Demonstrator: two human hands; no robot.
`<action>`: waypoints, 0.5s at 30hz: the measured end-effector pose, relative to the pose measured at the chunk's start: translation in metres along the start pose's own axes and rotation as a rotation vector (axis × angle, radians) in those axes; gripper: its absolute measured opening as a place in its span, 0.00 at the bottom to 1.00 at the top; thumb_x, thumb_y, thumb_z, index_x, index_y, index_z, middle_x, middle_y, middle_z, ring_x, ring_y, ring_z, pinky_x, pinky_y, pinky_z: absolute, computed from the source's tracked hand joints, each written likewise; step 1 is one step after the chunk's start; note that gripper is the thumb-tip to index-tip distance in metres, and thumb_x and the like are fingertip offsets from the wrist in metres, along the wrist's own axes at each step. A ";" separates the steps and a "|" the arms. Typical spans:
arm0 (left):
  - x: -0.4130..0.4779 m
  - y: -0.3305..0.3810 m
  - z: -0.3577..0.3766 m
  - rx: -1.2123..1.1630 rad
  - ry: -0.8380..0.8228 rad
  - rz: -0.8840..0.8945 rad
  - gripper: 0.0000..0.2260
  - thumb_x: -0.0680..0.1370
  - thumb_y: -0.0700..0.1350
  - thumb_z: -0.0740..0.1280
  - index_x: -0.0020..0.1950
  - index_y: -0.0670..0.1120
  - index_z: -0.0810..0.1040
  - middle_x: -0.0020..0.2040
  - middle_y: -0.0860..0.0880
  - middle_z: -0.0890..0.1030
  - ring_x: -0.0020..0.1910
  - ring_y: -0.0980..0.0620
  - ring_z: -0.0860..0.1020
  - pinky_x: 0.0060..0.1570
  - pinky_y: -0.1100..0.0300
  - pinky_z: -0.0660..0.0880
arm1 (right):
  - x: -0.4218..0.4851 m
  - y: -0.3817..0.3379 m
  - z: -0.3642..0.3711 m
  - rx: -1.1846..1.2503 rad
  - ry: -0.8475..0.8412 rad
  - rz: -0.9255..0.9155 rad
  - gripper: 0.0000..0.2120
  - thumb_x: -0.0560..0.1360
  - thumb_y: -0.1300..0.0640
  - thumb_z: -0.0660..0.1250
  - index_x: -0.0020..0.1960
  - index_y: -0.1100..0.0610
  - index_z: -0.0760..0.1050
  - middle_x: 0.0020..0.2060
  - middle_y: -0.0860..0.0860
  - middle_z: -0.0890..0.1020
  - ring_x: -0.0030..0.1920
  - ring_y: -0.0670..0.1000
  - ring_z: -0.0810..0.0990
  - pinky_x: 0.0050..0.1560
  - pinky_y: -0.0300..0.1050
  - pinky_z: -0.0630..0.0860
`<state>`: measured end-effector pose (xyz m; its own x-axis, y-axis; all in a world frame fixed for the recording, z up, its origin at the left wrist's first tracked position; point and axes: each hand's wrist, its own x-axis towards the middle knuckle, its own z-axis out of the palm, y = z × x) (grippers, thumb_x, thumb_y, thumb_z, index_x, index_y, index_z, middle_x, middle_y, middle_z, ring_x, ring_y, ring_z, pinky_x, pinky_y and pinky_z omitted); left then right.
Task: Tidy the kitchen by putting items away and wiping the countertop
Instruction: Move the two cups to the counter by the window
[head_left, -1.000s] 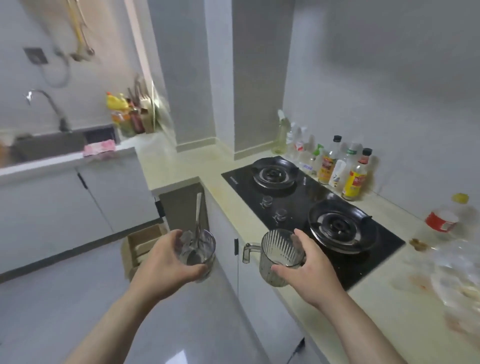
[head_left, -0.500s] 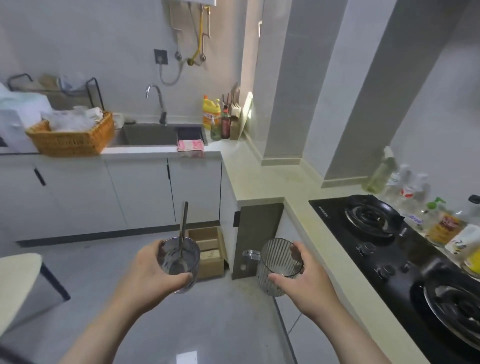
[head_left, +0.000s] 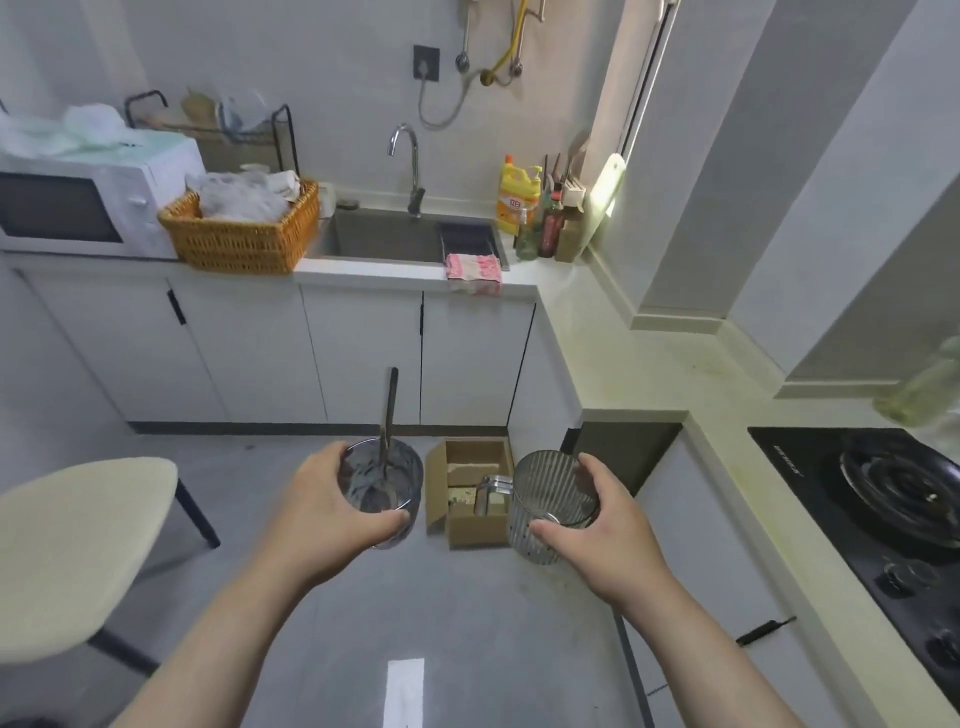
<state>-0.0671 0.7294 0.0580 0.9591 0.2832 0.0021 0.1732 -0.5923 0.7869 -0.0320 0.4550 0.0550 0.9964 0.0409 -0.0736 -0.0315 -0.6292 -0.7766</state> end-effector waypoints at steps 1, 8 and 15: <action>0.008 -0.003 -0.001 -0.005 0.003 -0.012 0.26 0.60 0.52 0.78 0.55 0.57 0.74 0.51 0.56 0.77 0.47 0.60 0.76 0.39 0.66 0.70 | 0.011 -0.003 0.005 0.000 -0.006 -0.006 0.43 0.67 0.50 0.79 0.76 0.50 0.62 0.64 0.42 0.72 0.61 0.42 0.70 0.57 0.34 0.66; 0.093 -0.020 -0.001 0.003 0.041 -0.090 0.26 0.59 0.53 0.78 0.52 0.63 0.70 0.52 0.60 0.75 0.49 0.61 0.76 0.41 0.63 0.71 | 0.118 -0.014 0.047 0.043 -0.081 -0.024 0.42 0.67 0.52 0.79 0.76 0.49 0.62 0.58 0.32 0.72 0.59 0.41 0.70 0.53 0.28 0.66; 0.214 -0.015 0.006 0.038 0.081 -0.112 0.28 0.58 0.55 0.78 0.53 0.63 0.69 0.53 0.60 0.74 0.50 0.60 0.75 0.44 0.63 0.70 | 0.251 -0.031 0.070 0.048 -0.132 -0.027 0.47 0.67 0.48 0.78 0.78 0.48 0.57 0.73 0.43 0.68 0.71 0.46 0.68 0.67 0.42 0.67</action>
<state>0.1371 0.7947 0.0428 0.9122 0.4084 -0.0331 0.2879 -0.5813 0.7610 0.2135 0.5388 0.0166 0.9782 0.1609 -0.1315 -0.0118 -0.5890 -0.8080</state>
